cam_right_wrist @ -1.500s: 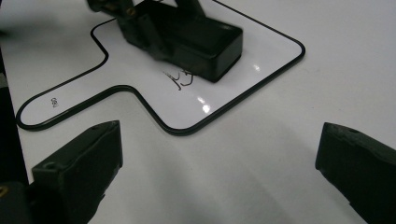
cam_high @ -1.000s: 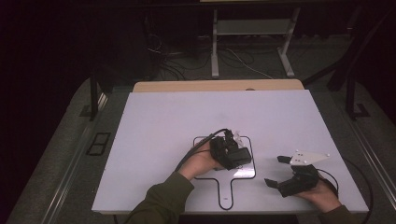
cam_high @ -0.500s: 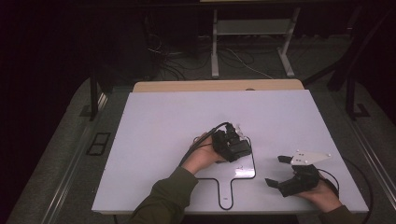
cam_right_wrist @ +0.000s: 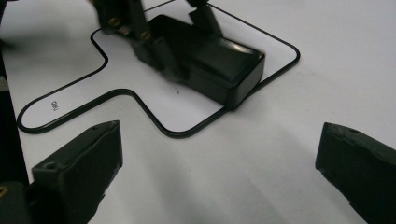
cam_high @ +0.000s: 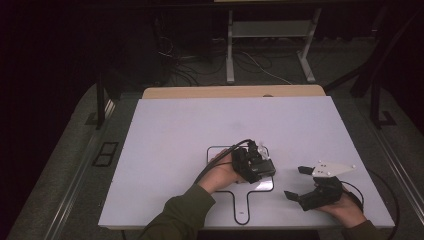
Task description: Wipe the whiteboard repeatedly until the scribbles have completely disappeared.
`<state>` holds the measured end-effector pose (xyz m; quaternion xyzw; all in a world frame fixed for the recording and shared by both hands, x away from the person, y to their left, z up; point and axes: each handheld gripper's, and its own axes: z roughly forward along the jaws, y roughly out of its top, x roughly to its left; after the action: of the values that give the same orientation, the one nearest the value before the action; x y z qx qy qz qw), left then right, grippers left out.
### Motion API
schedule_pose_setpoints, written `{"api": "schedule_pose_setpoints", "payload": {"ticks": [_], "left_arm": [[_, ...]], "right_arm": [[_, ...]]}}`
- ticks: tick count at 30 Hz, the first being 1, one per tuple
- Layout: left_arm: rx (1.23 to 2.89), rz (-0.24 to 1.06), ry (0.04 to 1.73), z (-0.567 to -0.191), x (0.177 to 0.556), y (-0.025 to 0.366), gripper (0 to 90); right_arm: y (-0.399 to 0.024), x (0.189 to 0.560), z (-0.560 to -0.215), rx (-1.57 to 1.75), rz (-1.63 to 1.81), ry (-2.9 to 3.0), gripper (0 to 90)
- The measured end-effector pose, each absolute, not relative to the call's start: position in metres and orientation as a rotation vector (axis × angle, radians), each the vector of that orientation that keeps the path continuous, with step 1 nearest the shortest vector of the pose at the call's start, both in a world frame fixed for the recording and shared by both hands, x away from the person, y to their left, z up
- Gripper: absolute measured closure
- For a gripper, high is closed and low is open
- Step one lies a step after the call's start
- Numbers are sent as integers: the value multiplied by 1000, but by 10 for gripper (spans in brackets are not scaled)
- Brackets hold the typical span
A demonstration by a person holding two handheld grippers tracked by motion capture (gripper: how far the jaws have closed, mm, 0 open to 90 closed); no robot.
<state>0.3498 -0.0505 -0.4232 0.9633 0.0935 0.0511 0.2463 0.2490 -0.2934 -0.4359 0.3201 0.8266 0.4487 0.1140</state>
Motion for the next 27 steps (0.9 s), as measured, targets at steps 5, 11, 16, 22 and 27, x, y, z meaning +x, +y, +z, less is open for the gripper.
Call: {"api": "schedule_pose_setpoints", "payload": {"ticks": [5,11,16,22,27], "left_arm": [[2635,119,236,-423,347,-52,392],[2640,77,161,-423,333,-61,392],[2629,122,222,-424,345,-58,392],[2625,144,270,-423,356,-50,392],[2633,94,210,-423,343,-57,392]], "right_arm": [[-293,250,-436,942,1312,2425,0],[-294,249,-436,938,1317,2422,0],[-294,249,-435,937,1317,2420,0],[-295,249,-436,941,1317,2419,0],[-294,249,-436,939,1316,2423,0]]}}
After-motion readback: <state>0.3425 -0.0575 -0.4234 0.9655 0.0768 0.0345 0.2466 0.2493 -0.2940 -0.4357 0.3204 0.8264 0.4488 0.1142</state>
